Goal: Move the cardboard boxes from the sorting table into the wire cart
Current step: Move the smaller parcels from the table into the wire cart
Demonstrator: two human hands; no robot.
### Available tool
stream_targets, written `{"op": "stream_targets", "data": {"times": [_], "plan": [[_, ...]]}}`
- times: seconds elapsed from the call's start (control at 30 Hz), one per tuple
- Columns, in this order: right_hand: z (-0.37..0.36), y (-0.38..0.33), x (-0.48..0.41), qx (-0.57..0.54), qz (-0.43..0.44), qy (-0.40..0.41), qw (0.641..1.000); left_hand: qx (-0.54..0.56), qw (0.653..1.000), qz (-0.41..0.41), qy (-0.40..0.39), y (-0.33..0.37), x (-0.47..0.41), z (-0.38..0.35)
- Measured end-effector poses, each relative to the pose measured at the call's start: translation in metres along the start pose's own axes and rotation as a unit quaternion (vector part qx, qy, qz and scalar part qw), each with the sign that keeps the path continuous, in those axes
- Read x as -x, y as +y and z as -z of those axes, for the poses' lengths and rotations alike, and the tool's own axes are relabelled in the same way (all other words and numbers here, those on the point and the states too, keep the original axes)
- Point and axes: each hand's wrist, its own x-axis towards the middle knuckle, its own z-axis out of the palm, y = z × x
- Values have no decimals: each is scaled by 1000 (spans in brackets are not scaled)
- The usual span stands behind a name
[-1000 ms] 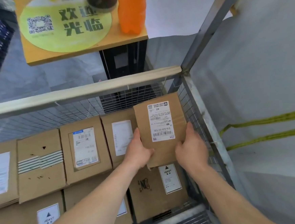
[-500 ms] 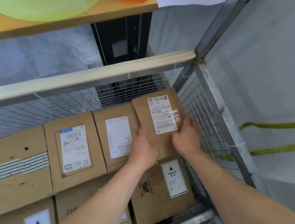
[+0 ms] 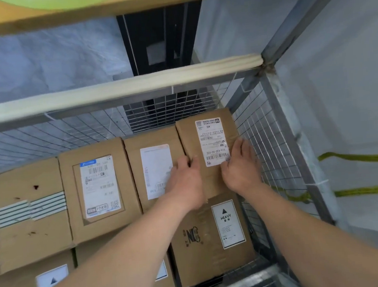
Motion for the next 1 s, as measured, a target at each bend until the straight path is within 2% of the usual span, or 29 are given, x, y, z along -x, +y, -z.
{"op": "stream_targets", "data": {"times": [0.1,0.2,0.47,0.7,1.0], "plan": [[16,-10,16,-9,6,5,1000,-40,999,-1,1,-3,19,22],[31,-21,47,-11,42,27,999,-126,990,-42,47,-9,50,40],[93,-60,163,-55,44,-35,997,-201,970,-94,104,-3,157,95],[168,-94,263,-65,66,72,993,-220,943,-160,190,23,253,146],[231,-88,368,-37,60,162,984,-251,899,-236,270,73,340,173]]}}
